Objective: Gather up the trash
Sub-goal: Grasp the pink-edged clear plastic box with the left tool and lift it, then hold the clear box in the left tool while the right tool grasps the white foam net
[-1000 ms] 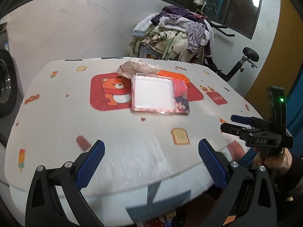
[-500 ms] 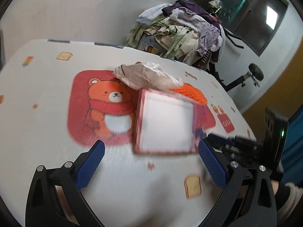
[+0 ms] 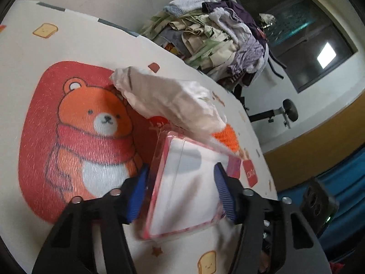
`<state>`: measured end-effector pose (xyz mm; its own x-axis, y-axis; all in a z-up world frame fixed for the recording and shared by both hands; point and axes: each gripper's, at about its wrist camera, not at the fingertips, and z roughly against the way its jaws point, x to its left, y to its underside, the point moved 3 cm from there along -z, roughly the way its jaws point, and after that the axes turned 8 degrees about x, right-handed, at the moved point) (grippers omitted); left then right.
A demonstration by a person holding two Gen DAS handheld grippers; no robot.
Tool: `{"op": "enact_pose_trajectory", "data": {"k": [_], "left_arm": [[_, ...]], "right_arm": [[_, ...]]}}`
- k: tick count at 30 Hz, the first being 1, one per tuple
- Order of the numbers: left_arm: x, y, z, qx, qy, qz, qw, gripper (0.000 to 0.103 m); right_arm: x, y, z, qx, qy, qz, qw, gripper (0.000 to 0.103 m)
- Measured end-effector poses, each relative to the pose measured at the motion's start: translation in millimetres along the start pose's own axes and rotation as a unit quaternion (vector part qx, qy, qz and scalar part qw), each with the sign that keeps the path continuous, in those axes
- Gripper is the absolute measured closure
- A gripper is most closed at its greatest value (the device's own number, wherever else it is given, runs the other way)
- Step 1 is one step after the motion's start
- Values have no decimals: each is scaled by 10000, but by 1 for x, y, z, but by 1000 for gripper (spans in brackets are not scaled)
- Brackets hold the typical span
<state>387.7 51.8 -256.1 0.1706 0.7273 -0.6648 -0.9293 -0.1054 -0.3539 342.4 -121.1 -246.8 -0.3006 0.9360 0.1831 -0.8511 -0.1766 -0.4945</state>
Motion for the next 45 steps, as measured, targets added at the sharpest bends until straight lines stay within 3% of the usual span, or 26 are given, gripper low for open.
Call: {"op": "enact_pose_trajectory", "data": {"k": [1, 5, 8, 12, 14, 15, 20, 22, 26, 28, 29, 32, 36, 41, 45], "left_arm": [[-4, 5, 1, 52, 35, -58, 10000, 63], [-21, 21, 16, 35, 94, -262, 9996, 73], [-39, 31, 26, 8, 316, -443, 9985, 75], [-58, 43, 21, 214, 891, -362, 9951, 72], [-67, 50, 14, 257, 751, -464, 9958, 77], [-72, 54, 11, 272, 588, -547, 9964, 86], [-85, 64, 30, 63, 422, -679, 9968, 87], [-87, 65, 48, -25, 374, -743, 9965, 87], [-94, 64, 87, -141, 106, -996, 9949, 87], [-95, 63, 106, -139, -8, -1067, 9942, 87], [-95, 63, 116, -165, -79, -1081, 9940, 87], [-95, 61, 135, -256, -246, -1126, 9930, 87], [-88, 68, 152, -208, -236, -1067, 9938, 87], [-70, 92, 146, 68, -378, -969, 9946, 87], [-52, 102, 145, 80, -534, -743, 9958, 87]], "right_arm": [[-3, 1, 1, -12, 0, -80, 10000, 86], [-18, 10, 2, 10, -222, -536, 9983, 85], [-20, 16, 6, -22, -361, -576, 9977, 85], [-19, 21, 11, -89, -421, -605, 9972, 85], [-20, 24, 13, -59, -374, -589, 9975, 85], [-21, 27, 16, -51, -340, -589, 9977, 85], [-32, 32, 32, -139, -299, -629, 9975, 83], [-34, 29, 36, -192, -365, -599, 9974, 68], [-23, 15, 36, -219, -239, -156, 9994, 62], [-15, 1, 34, -299, -209, 69, 9993, 38], [-11, -5, 33, -346, -220, 158, 9990, 36], [3, -27, 27, -366, -233, 368, 9984, 34], [11, -53, 24, -437, -583, 108, 9973, 34], [19, -70, 20, -482, -1131, -311, 9919, 34], [29, -78, 11, -439, -1206, -406, 9909, 34]]}}
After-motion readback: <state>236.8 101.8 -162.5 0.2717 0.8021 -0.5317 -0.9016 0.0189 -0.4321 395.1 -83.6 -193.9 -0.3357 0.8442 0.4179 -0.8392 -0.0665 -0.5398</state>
